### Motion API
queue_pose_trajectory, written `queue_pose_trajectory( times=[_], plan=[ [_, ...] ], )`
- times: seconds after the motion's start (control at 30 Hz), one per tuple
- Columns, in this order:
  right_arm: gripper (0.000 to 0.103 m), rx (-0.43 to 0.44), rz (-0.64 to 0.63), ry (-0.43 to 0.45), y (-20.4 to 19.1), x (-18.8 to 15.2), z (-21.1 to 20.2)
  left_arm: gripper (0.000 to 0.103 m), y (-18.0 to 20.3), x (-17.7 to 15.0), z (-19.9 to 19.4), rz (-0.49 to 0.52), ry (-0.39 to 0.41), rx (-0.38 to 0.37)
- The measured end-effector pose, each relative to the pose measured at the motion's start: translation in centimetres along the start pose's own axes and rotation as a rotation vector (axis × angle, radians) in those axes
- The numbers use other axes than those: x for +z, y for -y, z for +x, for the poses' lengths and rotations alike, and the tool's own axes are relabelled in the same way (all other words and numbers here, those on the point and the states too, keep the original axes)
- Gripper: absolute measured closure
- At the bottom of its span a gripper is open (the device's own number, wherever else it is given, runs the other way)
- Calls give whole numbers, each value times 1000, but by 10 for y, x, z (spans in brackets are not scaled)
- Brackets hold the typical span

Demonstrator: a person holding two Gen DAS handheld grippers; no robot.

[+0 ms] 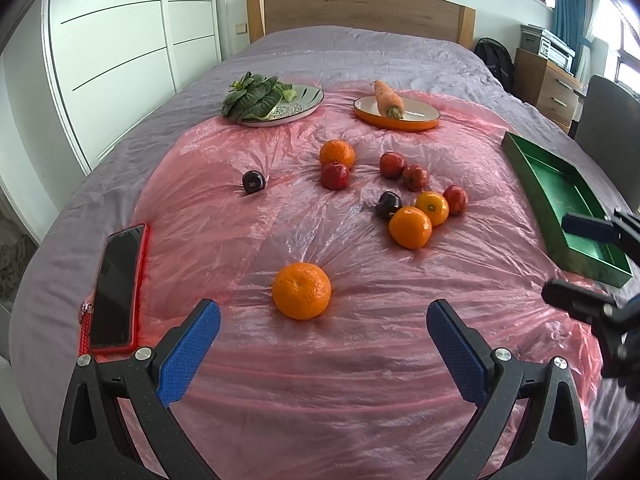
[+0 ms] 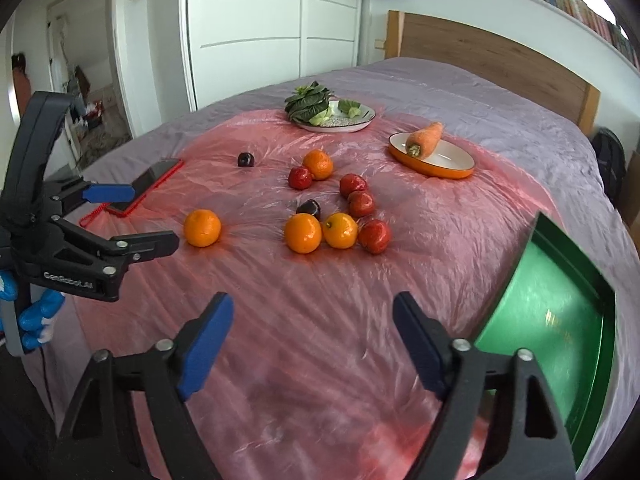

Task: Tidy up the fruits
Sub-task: 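Grasp the orange with the left tool while the right tool grasps a red apple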

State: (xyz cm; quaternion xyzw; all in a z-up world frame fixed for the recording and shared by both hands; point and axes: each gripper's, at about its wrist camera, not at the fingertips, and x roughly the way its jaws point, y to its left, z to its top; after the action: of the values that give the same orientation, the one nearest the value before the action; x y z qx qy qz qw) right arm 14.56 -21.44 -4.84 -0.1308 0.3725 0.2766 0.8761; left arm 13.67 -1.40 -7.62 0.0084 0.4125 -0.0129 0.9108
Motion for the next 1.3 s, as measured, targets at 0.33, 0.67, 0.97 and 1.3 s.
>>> queue_pose_trajectory(
  times=[0.33, 0.67, 0.97, 1.3],
  plan=[
    [0, 51, -116, -108, 25, 40, 46, 11, -18, 8, 30, -31, -26, 6],
    [11, 84, -249, -224, 43, 65, 101, 13, -22, 9, 57, -25, -62, 0],
    [20, 107, -363, -306, 51, 64, 126, 15, -21, 9, 70, -24, -77, 9],
    [31, 125, -434, -348, 55, 63, 150, 30, -19, 2, 84, -21, -112, 9]
  ],
)
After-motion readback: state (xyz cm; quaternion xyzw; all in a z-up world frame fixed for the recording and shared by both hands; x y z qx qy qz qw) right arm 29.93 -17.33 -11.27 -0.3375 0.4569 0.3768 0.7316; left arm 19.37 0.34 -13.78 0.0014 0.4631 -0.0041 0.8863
